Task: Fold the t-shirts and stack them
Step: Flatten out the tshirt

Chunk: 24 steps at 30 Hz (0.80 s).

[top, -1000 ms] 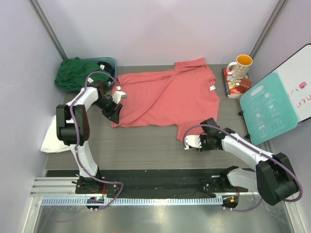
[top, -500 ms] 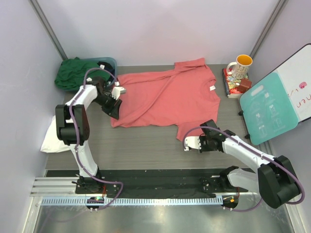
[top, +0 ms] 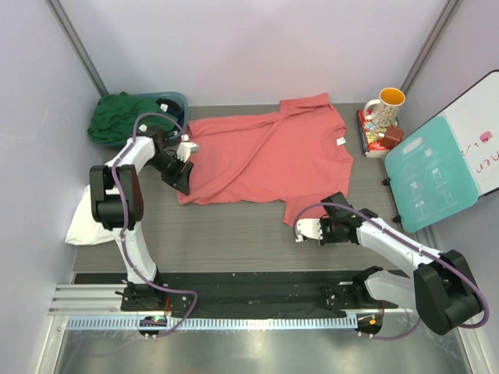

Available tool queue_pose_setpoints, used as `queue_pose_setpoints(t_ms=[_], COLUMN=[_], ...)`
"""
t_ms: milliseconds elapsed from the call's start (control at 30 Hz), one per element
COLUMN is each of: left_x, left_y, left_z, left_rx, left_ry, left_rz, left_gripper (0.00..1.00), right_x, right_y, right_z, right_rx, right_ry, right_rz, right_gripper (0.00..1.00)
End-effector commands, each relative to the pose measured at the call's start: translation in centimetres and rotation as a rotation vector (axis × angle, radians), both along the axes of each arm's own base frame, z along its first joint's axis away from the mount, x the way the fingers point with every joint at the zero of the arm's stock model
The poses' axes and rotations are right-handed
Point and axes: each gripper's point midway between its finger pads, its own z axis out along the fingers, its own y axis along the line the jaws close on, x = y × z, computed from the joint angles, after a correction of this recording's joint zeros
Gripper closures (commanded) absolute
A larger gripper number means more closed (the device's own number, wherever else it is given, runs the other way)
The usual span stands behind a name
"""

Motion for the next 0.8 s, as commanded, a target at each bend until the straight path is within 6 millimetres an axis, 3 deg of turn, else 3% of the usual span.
queue_pose_setpoints(t_ms=[0, 400, 767], left_x=[-1.5, -2.2, -1.8], left_y=[0.4, -0.6, -1.3], left_z=[-0.2, -0.9, 0.0], left_rx=[-0.024, -0.086, -0.124], left_ry=[0.075, 0.149, 0.149], left_rz=[0.038, 0.036, 0.032], left_gripper=[0.57, 0.58, 0.68], right_x=[0.5, 1.9, 2.6], right_y=[0.5, 1.1, 0.8], right_z=[0.5, 0.8, 0.7], right_rx=[0.015, 0.017, -0.013], right_ry=[-0.019, -0.032, -0.051], right_rz=[0.004, 0.013, 0.009], right_gripper=[0.99, 0.99, 0.99])
